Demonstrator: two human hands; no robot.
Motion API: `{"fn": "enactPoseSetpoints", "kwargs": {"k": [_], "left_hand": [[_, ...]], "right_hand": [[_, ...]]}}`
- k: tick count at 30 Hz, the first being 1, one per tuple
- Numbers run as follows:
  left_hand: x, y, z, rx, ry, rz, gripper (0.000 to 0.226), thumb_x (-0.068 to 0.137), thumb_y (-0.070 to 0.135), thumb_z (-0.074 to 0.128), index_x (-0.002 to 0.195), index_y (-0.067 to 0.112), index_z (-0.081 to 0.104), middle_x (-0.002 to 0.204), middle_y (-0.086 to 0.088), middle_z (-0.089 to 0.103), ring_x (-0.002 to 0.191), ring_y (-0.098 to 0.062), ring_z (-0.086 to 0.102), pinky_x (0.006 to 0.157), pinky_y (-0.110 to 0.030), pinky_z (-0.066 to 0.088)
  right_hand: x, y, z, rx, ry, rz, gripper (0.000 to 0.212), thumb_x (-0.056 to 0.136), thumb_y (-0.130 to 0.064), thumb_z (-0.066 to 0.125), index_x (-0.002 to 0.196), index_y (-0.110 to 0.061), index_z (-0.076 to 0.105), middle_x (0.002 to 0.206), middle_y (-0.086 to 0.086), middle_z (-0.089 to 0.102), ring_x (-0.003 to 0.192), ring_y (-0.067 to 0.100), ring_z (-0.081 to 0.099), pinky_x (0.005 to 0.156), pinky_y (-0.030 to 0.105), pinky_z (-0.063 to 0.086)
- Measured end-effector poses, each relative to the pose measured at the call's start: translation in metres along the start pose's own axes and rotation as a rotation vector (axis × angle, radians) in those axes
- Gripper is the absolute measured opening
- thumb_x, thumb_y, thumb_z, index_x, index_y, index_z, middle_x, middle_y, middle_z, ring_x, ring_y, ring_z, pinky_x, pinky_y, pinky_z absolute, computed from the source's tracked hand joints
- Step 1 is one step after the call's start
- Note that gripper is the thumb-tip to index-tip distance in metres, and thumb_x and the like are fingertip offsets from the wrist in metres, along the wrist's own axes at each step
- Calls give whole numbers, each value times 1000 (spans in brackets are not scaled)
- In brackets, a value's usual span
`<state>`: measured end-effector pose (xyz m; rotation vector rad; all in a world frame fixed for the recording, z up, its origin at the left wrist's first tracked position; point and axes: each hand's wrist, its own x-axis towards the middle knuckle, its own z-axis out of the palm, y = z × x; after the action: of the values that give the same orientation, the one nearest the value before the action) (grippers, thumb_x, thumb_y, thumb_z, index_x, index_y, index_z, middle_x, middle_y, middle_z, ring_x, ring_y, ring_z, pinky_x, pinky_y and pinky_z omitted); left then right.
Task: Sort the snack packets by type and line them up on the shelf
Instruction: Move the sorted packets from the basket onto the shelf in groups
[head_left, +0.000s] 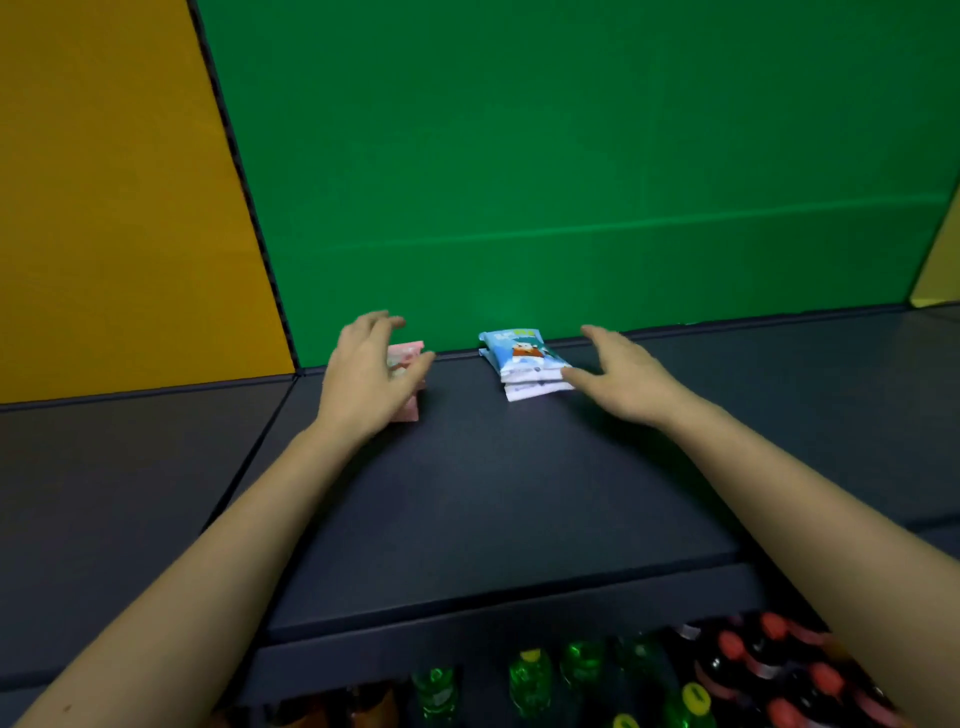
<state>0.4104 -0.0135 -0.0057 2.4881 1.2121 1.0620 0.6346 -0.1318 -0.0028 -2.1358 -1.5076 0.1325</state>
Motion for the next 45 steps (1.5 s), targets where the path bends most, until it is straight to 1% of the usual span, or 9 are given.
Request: {"fn": "enactPoseSetpoints", "kwargs": {"k": [3, 6, 11, 15, 19, 25, 31, 39, 45], "left_hand": [[-13, 52, 0, 29, 58, 198, 26, 85, 32, 53, 97, 13, 66, 102, -5, 67, 98, -27, 60, 81, -34, 44], [-38, 121, 11, -54, -54, 372, 23, 82, 36, 51, 82, 19, 67, 75, 6, 64, 74, -22, 62, 70, -34, 50], [-90, 229, 59, -145, -187, 620, 17, 88, 32, 56, 88, 18, 65, 85, 5, 66, 81, -24, 61, 75, -39, 51], [-152, 314, 103, -217, -291, 674, 18, 89, 33, 54, 91, 19, 65, 93, 3, 68, 89, -25, 62, 75, -37, 50], [-231, 394, 149, -254, -385, 707, 18, 87, 33, 56, 92, 20, 65, 96, 2, 70, 97, -25, 62, 74, -34, 46], [-340, 467, 219, -192, -545, 683, 20, 90, 33, 52, 94, 16, 64, 95, -2, 69, 94, -26, 63, 67, -33, 44], [-401, 493, 294, -97, -709, 634, 22, 91, 30, 51, 93, 12, 62, 97, -6, 69, 94, -31, 62, 67, -37, 45], [-434, 519, 408, 51, -884, 445, 24, 92, 27, 48, 97, 6, 59, 100, -15, 64, 93, -37, 59, 71, -40, 46], [-441, 533, 489, 88, -967, 302, 22, 90, 26, 47, 99, 15, 63, 105, -9, 68, 99, -33, 62, 76, -39, 52]], "right_hand": [[-47, 13, -33, -39, 87, -18, 42, 92, -31, 53, 130, -14, 51, 130, 6, 59, 122, 22, 53, 105, 35, 38], [-107, 33, -67, -74, 190, 2, 34, 91, -29, 53, 123, -19, 56, 114, -3, 67, 110, 18, 60, 99, 35, 43], [-212, 96, -109, -136, 330, 109, 29, 91, -27, 54, 119, -20, 58, 113, -4, 67, 108, 15, 60, 96, 36, 46], [-305, 165, -138, -179, 353, 271, 27, 89, -25, 56, 114, -18, 61, 111, 1, 67, 106, 20, 61, 91, 40, 48], [-412, 232, -161, -249, 362, 447, 27, 88, -25, 58, 113, -17, 62, 111, 5, 67, 105, 25, 61, 86, 37, 49], [-558, 328, -167, -259, 301, 703, 29, 87, -25, 58, 115, -19, 61, 115, 8, 64, 108, 30, 59, 89, 41, 48], [-640, 410, -156, -197, 196, 855, 32, 90, -25, 55, 122, -19, 57, 123, 3, 60, 113, 25, 57, 93, 43, 47], [-657, 545, -134, -151, 17, 914, 33, 92, -28, 50, 125, -25, 53, 128, -1, 56, 115, 22, 56, 92, 39, 48], [-625, 646, -117, -100, -142, 875, 34, 92, -24, 51, 126, -24, 54, 131, -2, 56, 117, 22, 56, 91, 31, 45]]}}
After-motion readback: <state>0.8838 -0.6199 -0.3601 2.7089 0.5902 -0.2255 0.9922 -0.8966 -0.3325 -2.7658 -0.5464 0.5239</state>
